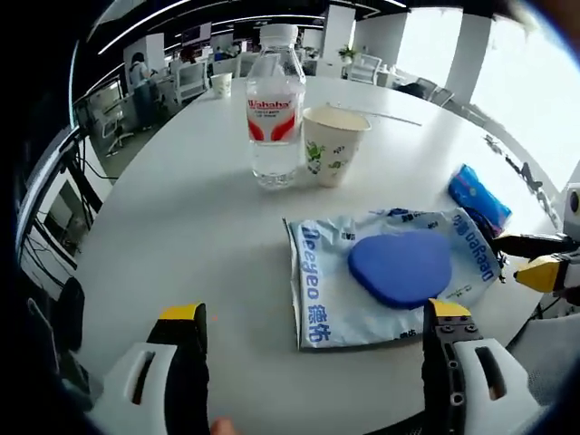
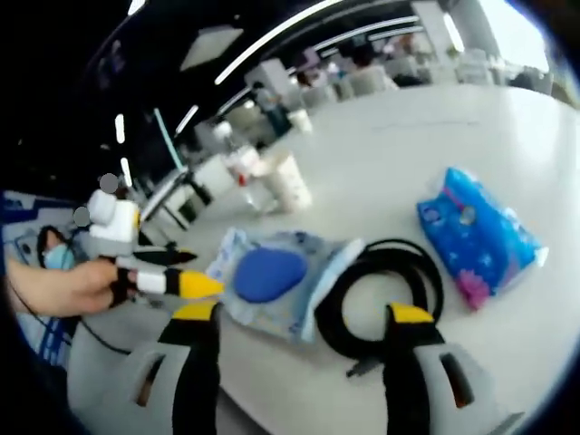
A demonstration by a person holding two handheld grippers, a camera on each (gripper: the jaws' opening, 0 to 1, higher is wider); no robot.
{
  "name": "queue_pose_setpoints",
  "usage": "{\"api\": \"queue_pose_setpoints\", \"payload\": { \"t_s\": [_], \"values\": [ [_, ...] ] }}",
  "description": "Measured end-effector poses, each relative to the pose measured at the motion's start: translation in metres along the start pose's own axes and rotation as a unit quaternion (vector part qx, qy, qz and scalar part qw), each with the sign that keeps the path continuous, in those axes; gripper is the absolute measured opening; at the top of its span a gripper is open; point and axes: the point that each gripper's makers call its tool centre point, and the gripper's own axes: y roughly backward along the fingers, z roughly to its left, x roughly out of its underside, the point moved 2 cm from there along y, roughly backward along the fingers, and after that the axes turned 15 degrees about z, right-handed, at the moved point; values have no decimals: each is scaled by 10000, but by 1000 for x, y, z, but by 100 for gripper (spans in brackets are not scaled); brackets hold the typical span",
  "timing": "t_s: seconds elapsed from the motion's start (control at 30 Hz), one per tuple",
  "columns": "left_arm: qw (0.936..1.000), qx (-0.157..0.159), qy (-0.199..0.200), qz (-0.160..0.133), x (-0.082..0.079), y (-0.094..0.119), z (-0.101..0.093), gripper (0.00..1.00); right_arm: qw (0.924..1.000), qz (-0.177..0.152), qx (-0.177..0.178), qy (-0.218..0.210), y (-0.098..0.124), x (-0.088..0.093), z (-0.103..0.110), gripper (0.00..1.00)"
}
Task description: Arrange the tabletop items into an orderly group along one side of the table until the central work area is clear of visible clutter.
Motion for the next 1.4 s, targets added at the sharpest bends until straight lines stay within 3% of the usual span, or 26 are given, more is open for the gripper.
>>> {"api": "queue_pose_setpoints", "payload": {
  "t_s": [0.23, 0.83, 1.0, 1.2, 1.4],
  "values": [
    [9995, -51, -327, 21, -3, 8, -6, 99, 9997, -156, 62, -195, 8, -2, -1, 68],
    [9951, 193, -951, -212, -35, 11, -36, 97, 9982, -355, 277, -405, 22, 0, -13, 66],
    [9886, 272, -1473, -134, -38, 6, -52, 96, 9974, -413, 357, -461, 26, 2, -15, 65],
    [9851, 477, -1636, -253, -54, 4, -73, 96, 9964, -480, 422, -551, 32, 4, -20, 64],
    [9796, 652, -1894, -179, -60, -4, -93, 94, 9946, -567, 499, -718, 38, 8, -26, 64]
  ]
}}
